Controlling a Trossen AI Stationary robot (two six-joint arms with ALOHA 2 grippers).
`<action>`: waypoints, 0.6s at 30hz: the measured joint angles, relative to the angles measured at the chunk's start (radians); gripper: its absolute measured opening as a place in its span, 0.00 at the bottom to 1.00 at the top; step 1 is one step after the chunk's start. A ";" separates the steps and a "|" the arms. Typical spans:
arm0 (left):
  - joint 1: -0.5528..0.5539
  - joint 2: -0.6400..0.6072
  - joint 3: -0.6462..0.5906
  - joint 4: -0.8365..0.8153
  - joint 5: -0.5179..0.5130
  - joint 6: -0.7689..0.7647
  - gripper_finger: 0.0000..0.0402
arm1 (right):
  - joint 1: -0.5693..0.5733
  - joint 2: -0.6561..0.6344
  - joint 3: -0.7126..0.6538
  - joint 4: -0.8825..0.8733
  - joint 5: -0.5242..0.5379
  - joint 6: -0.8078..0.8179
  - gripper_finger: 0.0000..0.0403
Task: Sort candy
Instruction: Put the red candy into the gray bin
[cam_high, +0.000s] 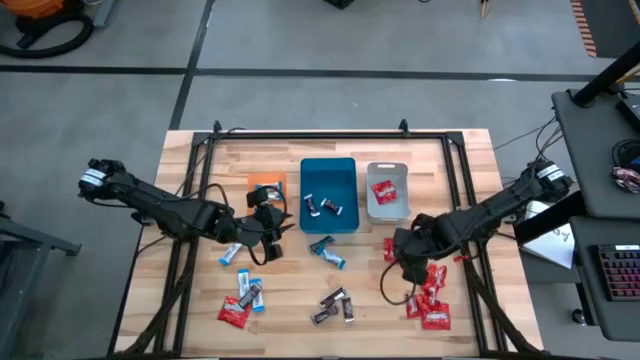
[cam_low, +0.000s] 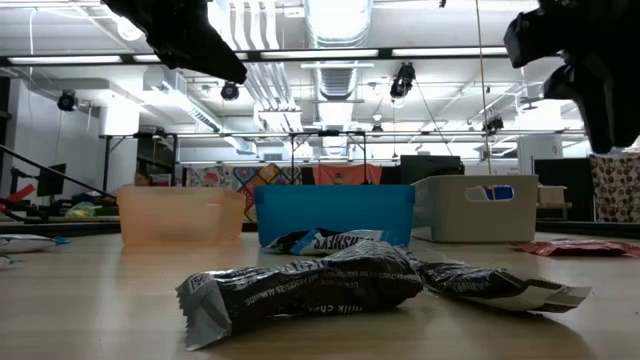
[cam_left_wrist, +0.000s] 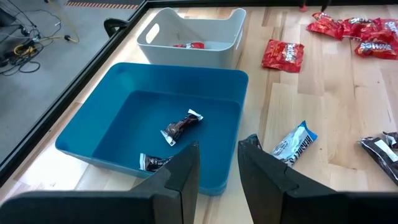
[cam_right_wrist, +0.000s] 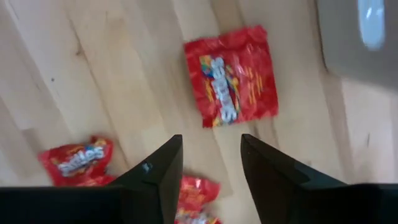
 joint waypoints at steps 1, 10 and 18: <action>0.000 0.000 0.000 0.000 0.000 0.000 0.23 | 0.009 0.012 0.000 0.014 0.014 -0.030 0.39; 0.000 0.001 0.000 0.000 0.000 0.000 0.23 | 0.041 0.136 0.000 0.121 0.042 -0.165 0.47; 0.000 0.001 0.000 -0.001 0.000 0.000 0.23 | 0.041 0.201 -0.003 0.135 0.113 -0.214 0.47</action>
